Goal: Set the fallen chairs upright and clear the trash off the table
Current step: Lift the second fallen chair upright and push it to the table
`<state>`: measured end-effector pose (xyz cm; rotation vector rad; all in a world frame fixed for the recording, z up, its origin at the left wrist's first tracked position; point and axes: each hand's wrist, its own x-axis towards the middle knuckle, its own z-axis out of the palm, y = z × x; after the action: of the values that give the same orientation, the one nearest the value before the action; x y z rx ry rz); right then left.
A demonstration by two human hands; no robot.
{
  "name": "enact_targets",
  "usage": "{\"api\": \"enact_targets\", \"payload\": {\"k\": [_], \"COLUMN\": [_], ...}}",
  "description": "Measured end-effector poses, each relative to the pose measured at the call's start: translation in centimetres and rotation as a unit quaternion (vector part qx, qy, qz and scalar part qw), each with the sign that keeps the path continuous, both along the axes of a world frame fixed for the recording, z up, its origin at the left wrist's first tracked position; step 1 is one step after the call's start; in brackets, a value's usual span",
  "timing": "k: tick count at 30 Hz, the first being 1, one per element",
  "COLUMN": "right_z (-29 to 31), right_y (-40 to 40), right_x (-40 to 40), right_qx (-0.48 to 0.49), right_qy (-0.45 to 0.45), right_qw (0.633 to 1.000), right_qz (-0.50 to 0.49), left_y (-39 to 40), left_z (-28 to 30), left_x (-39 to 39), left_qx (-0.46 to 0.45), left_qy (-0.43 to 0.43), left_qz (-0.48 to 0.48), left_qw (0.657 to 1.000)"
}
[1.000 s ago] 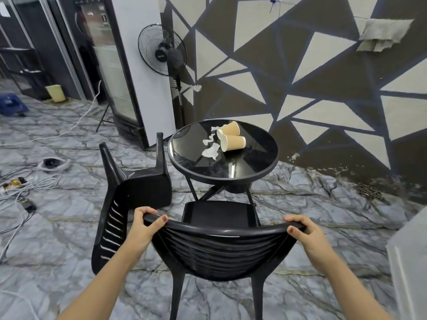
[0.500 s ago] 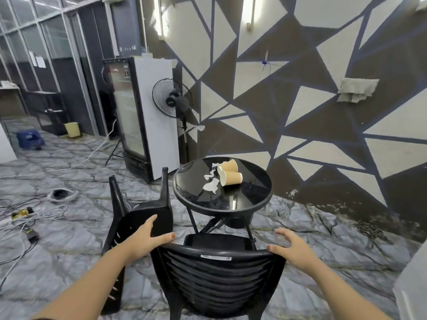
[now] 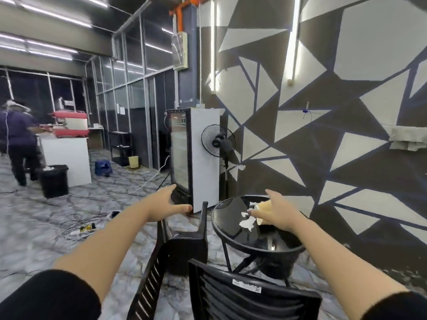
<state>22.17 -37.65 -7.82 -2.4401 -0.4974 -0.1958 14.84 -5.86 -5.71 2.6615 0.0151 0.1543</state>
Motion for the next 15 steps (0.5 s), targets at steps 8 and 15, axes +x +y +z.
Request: {"api": "enact_targets", "payload": {"k": [8, 15], "right_z": [6.7, 9.6], "right_y": [7.7, 15.8], "right_x": [-2.8, -5.2], "right_qx": [-0.056, -0.076], "right_qy": [-0.073, -0.101], "right_qw": [0.993, 0.985], "right_qz": [0.079, 0.119], "left_y": [3.1, 7.8], "left_z": [4.4, 7.0], "left_x": [-4.7, -7.7], "left_qx": [0.046, 0.068], "left_qy": [-0.033, -0.041], "left_qz": [0.048, 0.069], "left_qw": [0.997, 0.994]}}
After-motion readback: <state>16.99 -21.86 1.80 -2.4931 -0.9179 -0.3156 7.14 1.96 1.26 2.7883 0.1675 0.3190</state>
